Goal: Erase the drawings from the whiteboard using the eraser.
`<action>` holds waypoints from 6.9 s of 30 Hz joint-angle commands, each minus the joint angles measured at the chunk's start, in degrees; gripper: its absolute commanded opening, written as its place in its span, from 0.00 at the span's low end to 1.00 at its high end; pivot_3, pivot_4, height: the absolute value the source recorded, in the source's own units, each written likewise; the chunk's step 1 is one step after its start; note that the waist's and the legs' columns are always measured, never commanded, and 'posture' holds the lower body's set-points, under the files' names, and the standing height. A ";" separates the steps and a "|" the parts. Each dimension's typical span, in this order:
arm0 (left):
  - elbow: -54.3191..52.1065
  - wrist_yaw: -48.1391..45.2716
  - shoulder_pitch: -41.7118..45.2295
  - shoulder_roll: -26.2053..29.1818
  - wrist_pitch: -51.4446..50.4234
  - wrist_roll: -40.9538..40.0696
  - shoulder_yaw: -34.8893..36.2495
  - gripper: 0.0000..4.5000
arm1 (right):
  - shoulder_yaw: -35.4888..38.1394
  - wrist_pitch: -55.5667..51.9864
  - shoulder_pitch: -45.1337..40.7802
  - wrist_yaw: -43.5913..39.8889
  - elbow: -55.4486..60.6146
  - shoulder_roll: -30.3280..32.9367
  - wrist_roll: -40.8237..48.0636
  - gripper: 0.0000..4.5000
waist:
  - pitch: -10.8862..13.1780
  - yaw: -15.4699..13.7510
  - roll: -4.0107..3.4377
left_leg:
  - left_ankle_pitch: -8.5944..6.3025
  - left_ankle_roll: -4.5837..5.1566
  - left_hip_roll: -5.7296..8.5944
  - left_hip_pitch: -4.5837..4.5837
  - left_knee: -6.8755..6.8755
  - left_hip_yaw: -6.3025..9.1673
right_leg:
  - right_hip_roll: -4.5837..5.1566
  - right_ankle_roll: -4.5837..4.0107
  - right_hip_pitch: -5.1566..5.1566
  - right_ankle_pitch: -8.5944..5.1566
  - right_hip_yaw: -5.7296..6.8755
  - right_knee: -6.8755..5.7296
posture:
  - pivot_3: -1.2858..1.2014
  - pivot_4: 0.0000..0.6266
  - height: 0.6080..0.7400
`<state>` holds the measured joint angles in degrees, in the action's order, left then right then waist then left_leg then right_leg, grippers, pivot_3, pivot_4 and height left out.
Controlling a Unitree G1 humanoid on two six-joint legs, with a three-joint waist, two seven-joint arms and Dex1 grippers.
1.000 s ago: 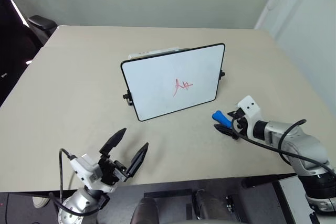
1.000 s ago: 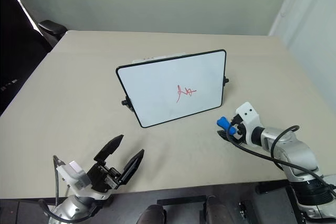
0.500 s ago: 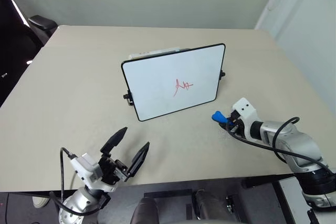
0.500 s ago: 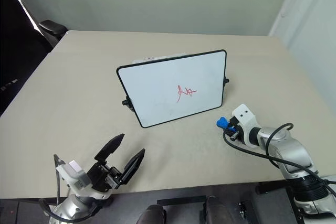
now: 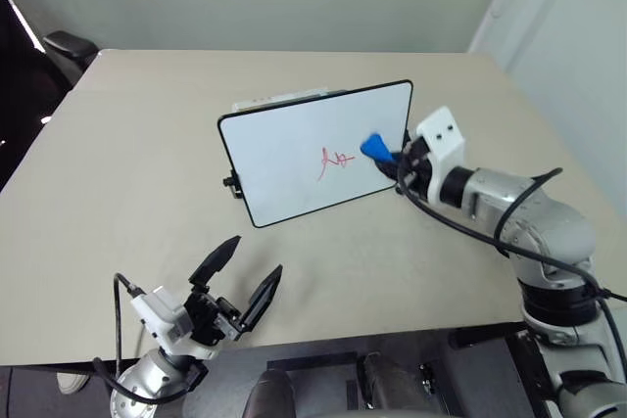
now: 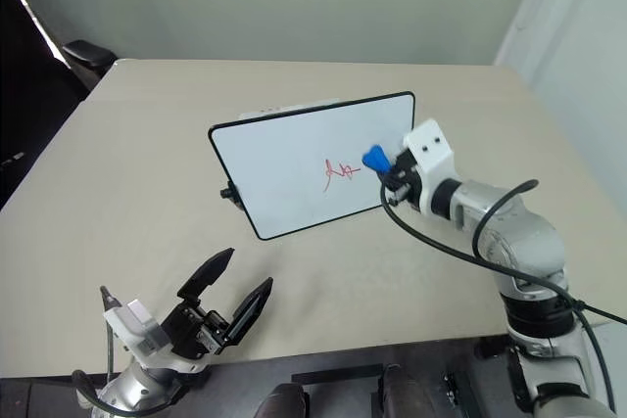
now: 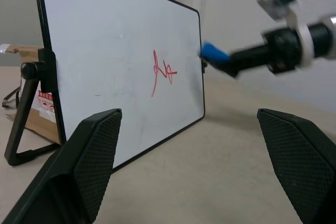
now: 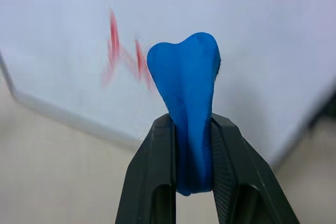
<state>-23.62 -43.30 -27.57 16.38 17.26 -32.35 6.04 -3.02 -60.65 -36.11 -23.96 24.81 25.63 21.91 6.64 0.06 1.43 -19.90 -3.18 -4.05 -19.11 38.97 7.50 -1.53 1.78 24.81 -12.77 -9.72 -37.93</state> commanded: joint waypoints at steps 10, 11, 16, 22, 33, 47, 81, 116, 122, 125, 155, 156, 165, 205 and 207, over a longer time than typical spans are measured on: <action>-2.14 0.58 0.08 0.13 0.38 -0.78 1.15 1.00 | -5.45 2.44 -3.12 4.28 -1.69 -4.79 -4.86 0.11 | 0.00 -0.36 0.00 | -0.04 -0.05 0.00 -0.26 0.01 -0.01 | 0.07 0.24 0.27 0.10 0.00 0.02 | 0.52 0.24 1.00; -2.03 0.53 0.13 0.18 0.36 -0.91 1.35 1.00 | -6.34 2.57 -2.87 3.89 -1.54 -4.46 -5.01 0.11 | 0.00 -0.28 0.00 | -0.04 -0.05 0.00 -0.25 0.02 -0.01 | 0.07 0.26 0.28 0.11 0.00 0.02 | 0.52 0.24 1.00; -1.78 0.43 0.29 0.28 0.29 -1.12 1.86 1.00 | -8.07 2.38 -1.72 2.95 -2.32 -4.07 -5.01 0.11 | 0.00 -0.29 0.00 | -0.02 -0.07 0.00 -0.26 0.06 -0.01 | 0.05 0.28 0.26 0.13 0.00 0.02 | 0.52 0.24 1.00; -1.84 0.19 0.13 0.28 0.27 -1.43 2.32 1.00 | -9.27 2.79 0.86 2.23 -4.26 -3.02 -6.15 0.11 | -0.01 -0.30 0.01 | -0.02 -0.08 0.00 -0.27 0.07 -0.01 | 0.07 0.28 0.26 0.13 0.00 0.02 | 0.52 0.24 1.00; -1.94 0.05 0.17 0.60 -0.09 -2.66 3.12 1.00 | -9.47 3.87 1.75 0.80 -5.96 -1.25 -7.45 0.11 | 0.00 -0.28 0.01 | 0.00 -0.12 0.00 -0.26 0.09 -0.02 | 0.07 0.28 0.24 0.13 0.00 0.01 | 0.52 0.24 1.00; -2.53 -0.09 -0.54 0.69 0.02 -2.74 2.93 1.00 | -6.32 4.07 -3.75 0.44 -2.96 -2.75 -6.50 0.11 | 0.00 -0.29 0.00 | 0.00 -0.12 0.00 -0.28 0.07 -0.01 | 0.06 0.28 0.27 0.13 0.00 0.02 | 0.52 0.24 1.00; -2.65 0.04 0.41 0.22 -0.84 -2.80 2.98 1.00 | -8.84 5.39 -0.14 -0.75 -4.95 -0.49 -9.78 0.11 | -0.01 -0.24 0.01 | 0.05 -0.20 0.00 -0.31 0.08 -0.02 | 0.07 0.29 0.28 0.14 0.00 0.01 | 0.52 0.24 1.00; -4.89 -0.30 -0.89 0.32 -1.51 -4.13 3.29 1.00 | -12.94 7.64 -1.00 -2.58 -7.63 -1.35 -11.55 0.11 | -0.02 -0.44 0.03 | 0.06 -0.24 0.00 -0.38 0.09 0.00 | 0.11 0.29 0.31 0.14 0.00 0.03 | 0.52 0.24 1.00; -5.22 -0.28 -1.32 0.33 -1.45 -4.35 3.51 1.00 | -12.57 9.29 2.42 -1.20 -11.38 -2.46 -12.76 0.11 | -0.01 -0.40 0.02 | 0.13 -0.36 0.00 -0.34 0.11 0.00 | 0.11 0.34 0.31 0.20 0.00 -0.01 | 0.52 0.24 1.00; -5.08 -0.26 -1.23 0.45 -1.54 -4.56 3.78 1.00 | -12.30 9.06 2.78 -1.45 -10.59 -2.52 -12.85 0.11 | -0.01 -0.28 0.02 | 0.14 -0.36 0.00 -0.33 0.11 0.00 | 0.10 0.32 0.31 0.22 0.00 -0.01 | 0.52 0.24 1.00; -5.22 -0.67 -1.59 0.29 -1.34 -4.14 3.14 1.00 | -11.12 6.20 -1.50 -2.17 -4.84 -4.10 -12.27 0.11 | -0.01 -0.17 0.01 | 0.15 -0.38 0.00 -0.49 0.09 0.00 | 0.11 0.31 0.43 0.22 0.00 0.02 | 0.52 0.24 1.00; -5.25 -0.62 -1.53 0.27 -1.36 -4.04 3.05 1.00 | -11.43 6.04 -1.17 -2.13 -5.03 -4.11 -12.41 0.11 | -0.01 -0.15 0.01 | 0.15 -0.38 0.00 -0.49 0.10 0.00 | 0.11 0.31 0.43 0.22 0.00 0.02 | 0.52 0.24 1.00; -5.35 -0.37 -1.34 0.14 -1.39 -3.75 2.80 1.00 | -12.04 3.22 -1.26 -2.15 -6.83 -4.61 -11.97 0.11 | -0.01 -0.08 0.01 | 0.17 -0.42 0.00 -0.46 0.11 0.00 | 0.10 0.32 0.42 0.24 0.00 0.00 | 0.52 0.24 1.00; -5.16 -0.37 -0.90 0.57 -1.88 -5.08 3.96 1.00 | -9.93 4.89 -11.63 -4.12 -5.68 -5.66 -11.70 0.11 | 0.00 -0.10 0.01 | 0.17 -0.43 0.00 -0.55 0.08 0.00 | 0.10 0.28 0.52 0.25 0.00 0.02 | 0.52 0.24 1.00; -5.27 -0.42 -1.03 0.58 -1.85 -5.11 3.94 1.00 | -10.14 4.90 -11.22 -4.30 -5.74 -5.49 -11.72 0.11 | 0.00 -0.10 0.01 | 0.17 -0.43 0.00 -0.58 0.08 0.00 | 0.10 0.28 0.56 0.25 0.00 0.02 | 0.52 0.24 1.00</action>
<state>-26.53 -43.42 -28.20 16.84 15.01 -36.68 9.22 -14.62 -56.35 -46.43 -28.72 16.62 20.16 9.92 6.64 -0.05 1.44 -19.72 -3.62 -4.05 -19.72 39.05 7.51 -1.43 2.06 25.41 -12.52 -9.72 -37.91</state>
